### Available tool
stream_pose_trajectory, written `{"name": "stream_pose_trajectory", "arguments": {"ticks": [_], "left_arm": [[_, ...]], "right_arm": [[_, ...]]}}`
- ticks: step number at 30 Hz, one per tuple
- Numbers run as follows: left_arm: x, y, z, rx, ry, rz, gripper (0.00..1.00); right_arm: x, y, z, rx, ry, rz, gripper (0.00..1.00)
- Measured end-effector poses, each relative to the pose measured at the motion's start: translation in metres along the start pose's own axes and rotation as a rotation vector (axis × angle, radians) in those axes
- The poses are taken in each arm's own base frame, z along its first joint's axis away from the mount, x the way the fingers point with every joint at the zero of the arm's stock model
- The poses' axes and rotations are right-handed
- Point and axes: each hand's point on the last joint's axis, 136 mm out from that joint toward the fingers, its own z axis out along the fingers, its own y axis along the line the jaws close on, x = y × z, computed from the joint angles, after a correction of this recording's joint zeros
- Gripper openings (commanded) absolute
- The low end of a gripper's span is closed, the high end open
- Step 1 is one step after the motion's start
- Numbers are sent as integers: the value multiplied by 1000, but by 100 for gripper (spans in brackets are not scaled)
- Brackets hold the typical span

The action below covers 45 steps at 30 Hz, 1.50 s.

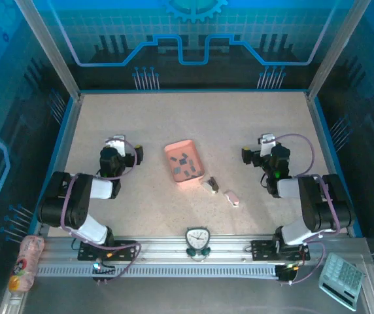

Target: Load the staples into the stapler

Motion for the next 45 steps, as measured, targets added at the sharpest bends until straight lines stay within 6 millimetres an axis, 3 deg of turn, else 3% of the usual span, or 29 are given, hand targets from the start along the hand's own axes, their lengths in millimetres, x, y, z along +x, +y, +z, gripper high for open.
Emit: {"name": "stream_pose_trajectory", "arguments": {"ticks": [33, 37, 39, 45], "left_arm": [[-1, 0, 0, 2, -7, 0, 99], [-4, 0, -12, 5, -36, 0, 99], [-11, -2, -19, 6, -55, 7, 99], [-63, -23, -39, 58, -126, 32, 99]], "right_arm": [[0, 0, 0, 1, 0, 1, 100], [-2, 1, -11, 1, -20, -6, 100], [-13, 5, -21, -8, -37, -18, 100], [-82, 32, -57, -82, -131, -47, 100]]}}
